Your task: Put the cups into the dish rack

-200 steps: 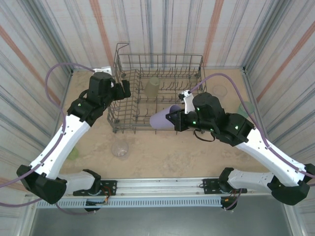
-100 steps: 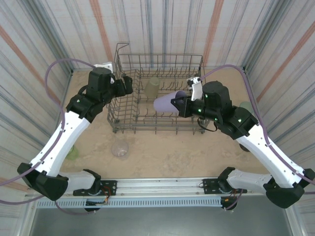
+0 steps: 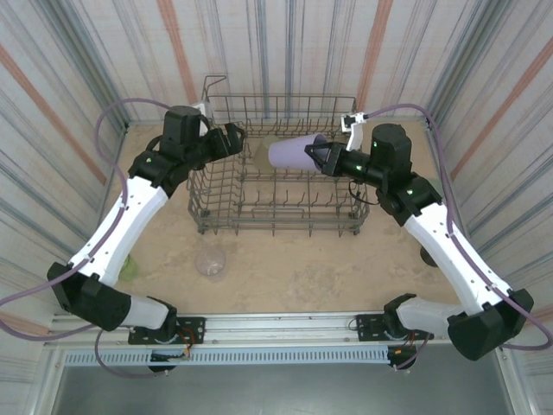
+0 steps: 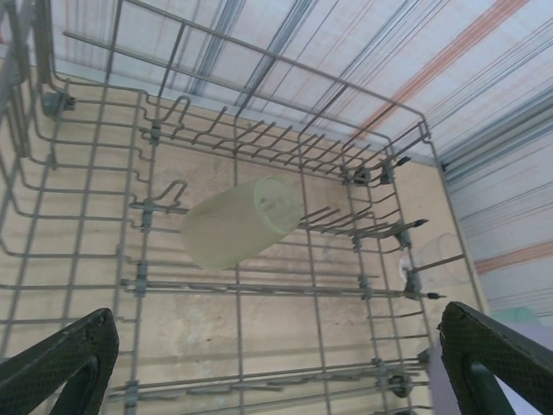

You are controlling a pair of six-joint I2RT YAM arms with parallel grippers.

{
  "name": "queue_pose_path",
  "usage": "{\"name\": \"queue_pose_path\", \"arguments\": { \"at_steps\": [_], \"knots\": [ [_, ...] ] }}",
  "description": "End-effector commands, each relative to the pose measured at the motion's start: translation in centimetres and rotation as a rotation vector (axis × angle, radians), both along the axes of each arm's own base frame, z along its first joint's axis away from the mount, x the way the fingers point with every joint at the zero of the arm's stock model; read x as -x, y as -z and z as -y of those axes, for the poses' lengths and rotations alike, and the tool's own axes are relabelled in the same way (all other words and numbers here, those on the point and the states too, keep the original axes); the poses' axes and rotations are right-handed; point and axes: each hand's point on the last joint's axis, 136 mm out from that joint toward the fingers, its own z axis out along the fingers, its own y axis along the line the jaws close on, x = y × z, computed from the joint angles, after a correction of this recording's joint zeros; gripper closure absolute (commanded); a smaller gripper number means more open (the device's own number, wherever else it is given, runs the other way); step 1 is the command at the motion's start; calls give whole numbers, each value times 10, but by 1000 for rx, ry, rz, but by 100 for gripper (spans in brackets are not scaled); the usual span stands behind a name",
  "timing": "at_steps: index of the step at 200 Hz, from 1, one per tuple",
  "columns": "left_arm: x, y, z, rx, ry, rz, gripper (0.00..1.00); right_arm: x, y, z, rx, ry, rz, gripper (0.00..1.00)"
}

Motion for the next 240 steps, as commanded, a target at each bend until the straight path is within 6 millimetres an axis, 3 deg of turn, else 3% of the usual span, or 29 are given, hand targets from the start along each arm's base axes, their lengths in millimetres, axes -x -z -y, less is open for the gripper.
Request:
{"name": "queue_pose_path", "arguments": {
  "at_steps": [1, 34, 85, 124, 179, 240],
  "knots": [
    [-7, -20, 9, 134, 26, -3, 1, -6, -20, -7, -96, -51, 54, 100],
    [-19, -10, 14, 333, 48, -131, 1, -21, -25, -8, -190, -69, 59, 100],
    [-36, -8, 26, 546, 58, -186, 1, -44, -26, -9, -263, -64, 66, 100],
    [-45, 0, 48, 727, 104, -289, 1, -52, -26, -16, -309, -91, 60, 100],
    [-49, 11, 56, 807, 83, -322, 1, -58, -25, -15, -355, -83, 76, 100],
    [-49, 8, 71, 899, 90, -341, 1, -57, -21, -16, -359, -87, 75, 100]
  ]
}}
